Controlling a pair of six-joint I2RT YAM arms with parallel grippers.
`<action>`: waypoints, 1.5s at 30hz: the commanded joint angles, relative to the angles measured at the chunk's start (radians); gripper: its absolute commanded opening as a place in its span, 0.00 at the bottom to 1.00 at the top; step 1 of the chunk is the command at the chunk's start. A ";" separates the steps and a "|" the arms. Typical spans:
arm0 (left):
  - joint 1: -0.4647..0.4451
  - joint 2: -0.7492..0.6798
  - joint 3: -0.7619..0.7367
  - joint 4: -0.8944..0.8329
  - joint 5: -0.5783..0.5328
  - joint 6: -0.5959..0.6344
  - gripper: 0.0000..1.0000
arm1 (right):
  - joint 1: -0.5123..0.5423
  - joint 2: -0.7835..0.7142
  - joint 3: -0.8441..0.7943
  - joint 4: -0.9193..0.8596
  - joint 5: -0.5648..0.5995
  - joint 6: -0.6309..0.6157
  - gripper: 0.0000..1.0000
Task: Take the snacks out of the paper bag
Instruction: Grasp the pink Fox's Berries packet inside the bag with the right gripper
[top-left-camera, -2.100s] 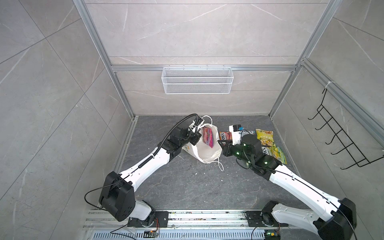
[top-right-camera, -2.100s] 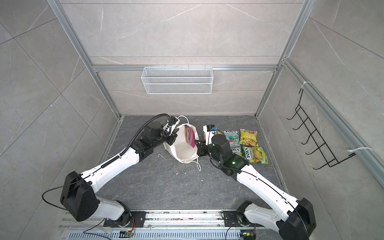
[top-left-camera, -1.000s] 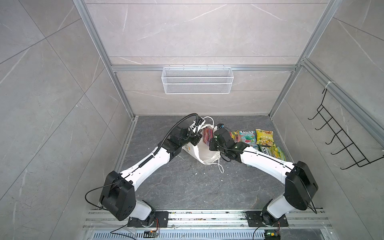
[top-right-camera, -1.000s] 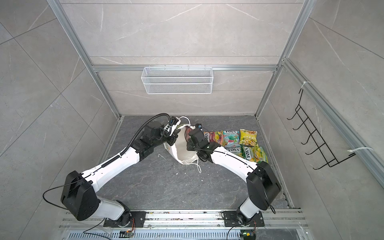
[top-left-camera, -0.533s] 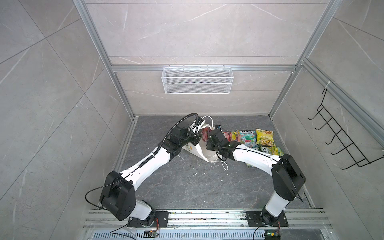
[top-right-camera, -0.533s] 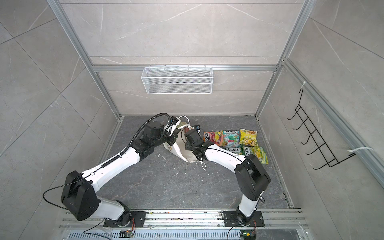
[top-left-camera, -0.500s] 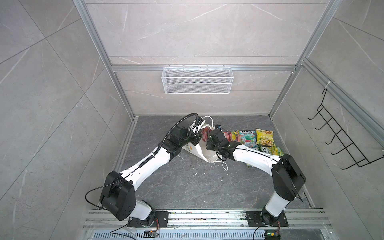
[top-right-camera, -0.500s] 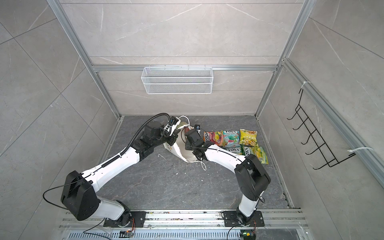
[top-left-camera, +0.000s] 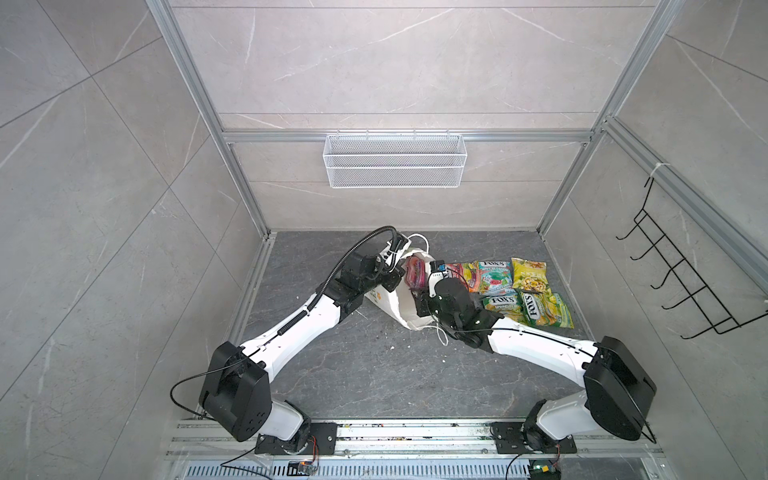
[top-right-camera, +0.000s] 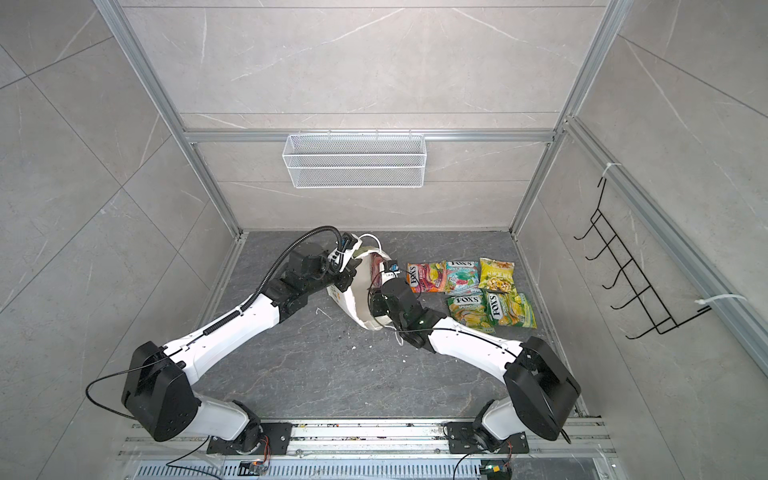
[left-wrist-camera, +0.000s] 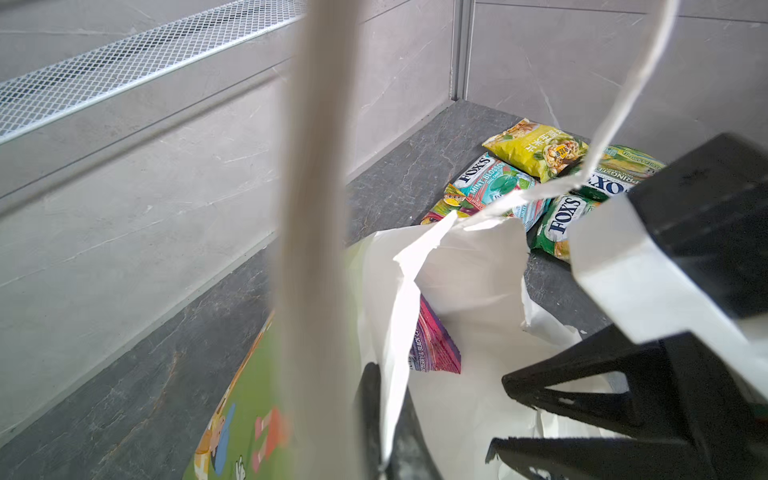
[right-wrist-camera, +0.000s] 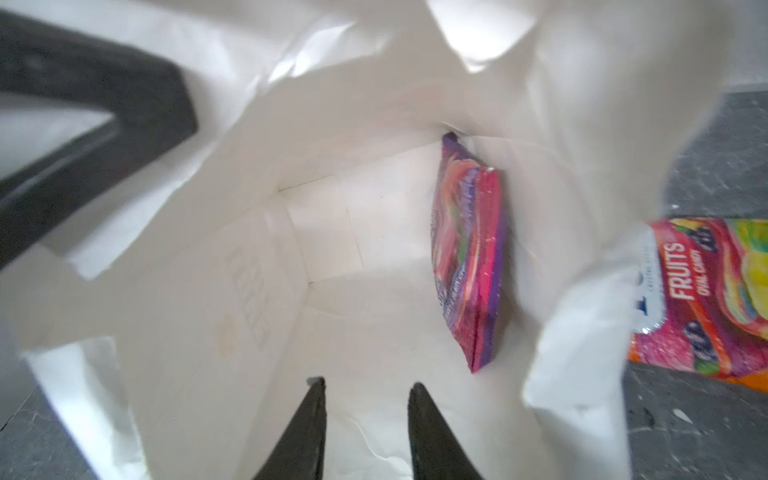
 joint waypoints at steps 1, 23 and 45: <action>-0.005 -0.016 0.032 0.061 0.026 -0.022 0.00 | 0.008 0.040 -0.018 0.076 -0.046 -0.048 0.34; -0.006 -0.048 0.006 0.052 0.021 -0.017 0.00 | -0.030 0.256 0.242 -0.275 0.262 0.156 0.41; -0.007 -0.039 0.007 0.061 0.104 -0.023 0.00 | -0.058 0.447 0.392 -0.283 0.286 0.205 0.34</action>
